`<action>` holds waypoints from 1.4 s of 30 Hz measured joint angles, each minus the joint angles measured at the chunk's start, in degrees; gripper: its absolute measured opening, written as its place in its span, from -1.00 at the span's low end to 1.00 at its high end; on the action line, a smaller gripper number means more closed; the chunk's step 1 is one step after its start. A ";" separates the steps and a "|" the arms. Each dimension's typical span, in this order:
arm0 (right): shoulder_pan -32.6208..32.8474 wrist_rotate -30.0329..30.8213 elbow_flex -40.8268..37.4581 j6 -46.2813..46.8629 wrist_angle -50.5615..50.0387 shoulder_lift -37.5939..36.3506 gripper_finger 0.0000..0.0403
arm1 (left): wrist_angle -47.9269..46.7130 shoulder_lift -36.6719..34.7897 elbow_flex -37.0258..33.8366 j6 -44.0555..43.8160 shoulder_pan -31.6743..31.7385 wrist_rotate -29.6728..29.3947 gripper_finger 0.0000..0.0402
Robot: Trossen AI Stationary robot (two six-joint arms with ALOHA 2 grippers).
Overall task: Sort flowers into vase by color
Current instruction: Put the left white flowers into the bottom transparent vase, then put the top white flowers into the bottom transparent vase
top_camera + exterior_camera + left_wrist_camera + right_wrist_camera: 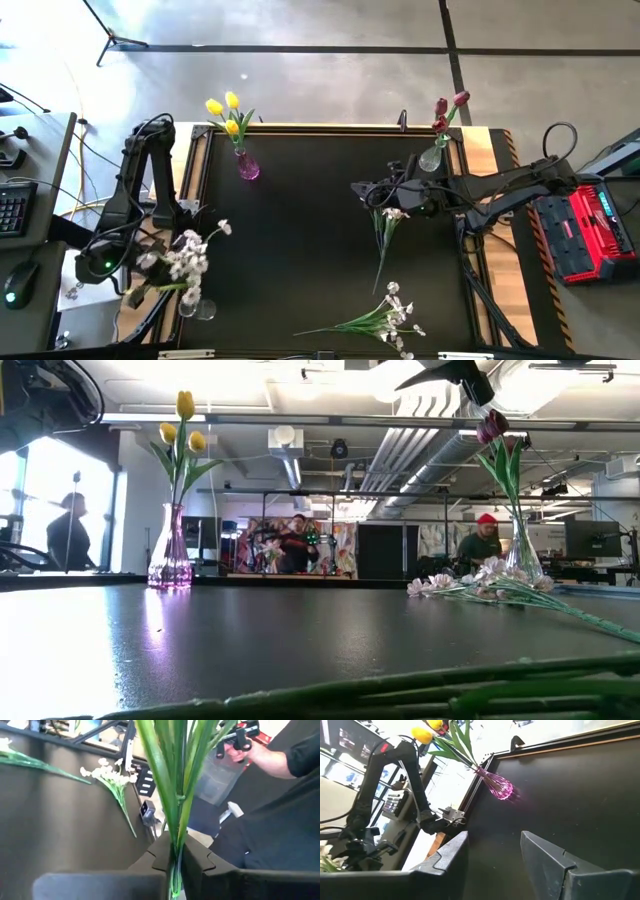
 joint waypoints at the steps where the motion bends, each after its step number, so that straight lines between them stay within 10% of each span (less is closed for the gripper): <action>1: -0.01 0.00 0.00 -0.02 -0.03 0.00 -0.16 | -0.33 0.01 0.00 -0.99 -0.01 0.06 -0.87; 13: 0.02 -0.63 0.00 -1.42 -0.07 0.00 -0.16 | -3.90 -0.07 0.02 -8.87 0.00 8.35 -0.31; 28: -0.01 -12.30 0.00 -1.06 -1.02 4.65 -0.16 | -8.84 -4.59 3.04 -8.54 0.00 3.79 -0.49; 42: -1.32 -22.76 0.02 8.85 -24.79 12.35 -0.16 | -10.58 -11.05 11.91 1.11 0.09 -3.50 -0.53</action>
